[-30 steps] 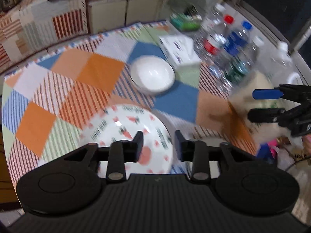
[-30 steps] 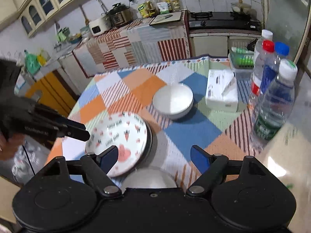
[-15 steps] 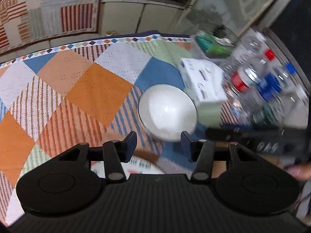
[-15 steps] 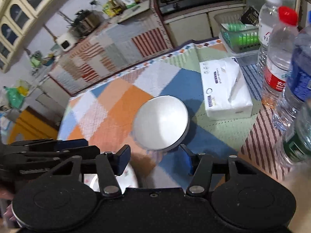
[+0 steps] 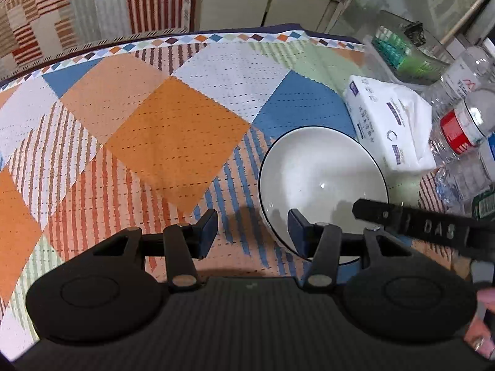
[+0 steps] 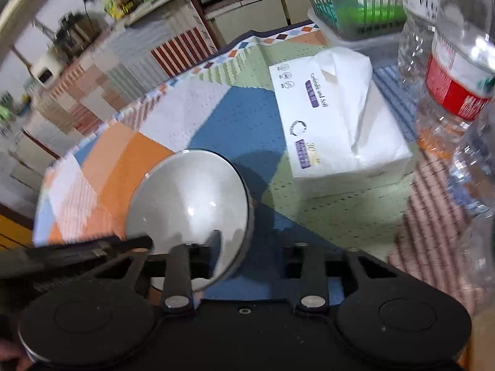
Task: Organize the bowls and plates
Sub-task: 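Carry the nested bowls to the bowl by the tissue box and lower them in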
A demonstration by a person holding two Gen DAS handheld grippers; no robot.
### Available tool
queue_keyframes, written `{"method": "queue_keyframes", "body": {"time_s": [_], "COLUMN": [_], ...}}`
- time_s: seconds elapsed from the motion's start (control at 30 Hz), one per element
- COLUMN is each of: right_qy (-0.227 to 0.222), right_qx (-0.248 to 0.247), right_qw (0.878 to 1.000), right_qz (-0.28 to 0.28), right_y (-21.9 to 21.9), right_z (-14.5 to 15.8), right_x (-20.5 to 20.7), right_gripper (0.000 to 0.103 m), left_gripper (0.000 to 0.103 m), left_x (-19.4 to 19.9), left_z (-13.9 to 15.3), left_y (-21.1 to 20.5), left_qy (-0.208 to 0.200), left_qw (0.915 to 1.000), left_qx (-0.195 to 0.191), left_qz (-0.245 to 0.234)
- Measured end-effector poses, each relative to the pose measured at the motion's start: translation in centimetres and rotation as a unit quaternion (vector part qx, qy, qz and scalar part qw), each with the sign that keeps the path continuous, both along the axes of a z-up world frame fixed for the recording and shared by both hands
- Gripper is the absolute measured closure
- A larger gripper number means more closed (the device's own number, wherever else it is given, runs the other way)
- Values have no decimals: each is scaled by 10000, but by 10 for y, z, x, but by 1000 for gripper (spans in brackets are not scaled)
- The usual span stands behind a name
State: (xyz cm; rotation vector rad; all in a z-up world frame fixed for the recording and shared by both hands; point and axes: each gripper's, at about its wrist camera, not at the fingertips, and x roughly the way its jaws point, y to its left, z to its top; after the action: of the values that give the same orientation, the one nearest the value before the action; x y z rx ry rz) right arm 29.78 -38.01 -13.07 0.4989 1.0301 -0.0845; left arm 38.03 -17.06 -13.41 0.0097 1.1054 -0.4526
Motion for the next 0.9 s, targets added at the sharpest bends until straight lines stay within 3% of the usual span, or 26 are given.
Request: {"method": "queue_keyframes", "body": {"time_s": [0.17, 0.23, 0.3, 0.4, 0.53, 0.73, 0.9], "right_qy": [-54, -98, -154, -80, -173, -416, -666], "right_qx": [36, 22, 72, 178, -25, -83, -57], "right_qw": [9999, 9999, 9998, 9996, 9998, 9987, 9964], "right_qz": [-106, -115, -56, -180, 4, 300, 513], "right_y": [-4, -4, -2, -1, 6, 15, 15], "right_z": [-7, -10, -10, -11, -1, 35, 64], "right_x": [2, 3, 4, 3, -8, -33, -69], "right_gripper": [77, 80, 89, 89, 89, 89, 87], "left_gripper": [60, 81, 91, 92, 91, 91, 91], "left_x": [4, 4, -3, -15, -25, -48, -79], "left_z": [-8, -8, -2, 6, 25, 58, 85], "left_y": [2, 2, -2, -7, 8, 24, 35], "left_qy": [-25, 42, 38, -167, -169, 15, 60], "left_qw": [10000, 9997, 9995, 9995, 9985, 9980, 9963], "left_qx": [-48, -248, -286, -85, -485, -627, -737], "left_qz": [80, 9, -104, -267, -184, -114, -441]}}
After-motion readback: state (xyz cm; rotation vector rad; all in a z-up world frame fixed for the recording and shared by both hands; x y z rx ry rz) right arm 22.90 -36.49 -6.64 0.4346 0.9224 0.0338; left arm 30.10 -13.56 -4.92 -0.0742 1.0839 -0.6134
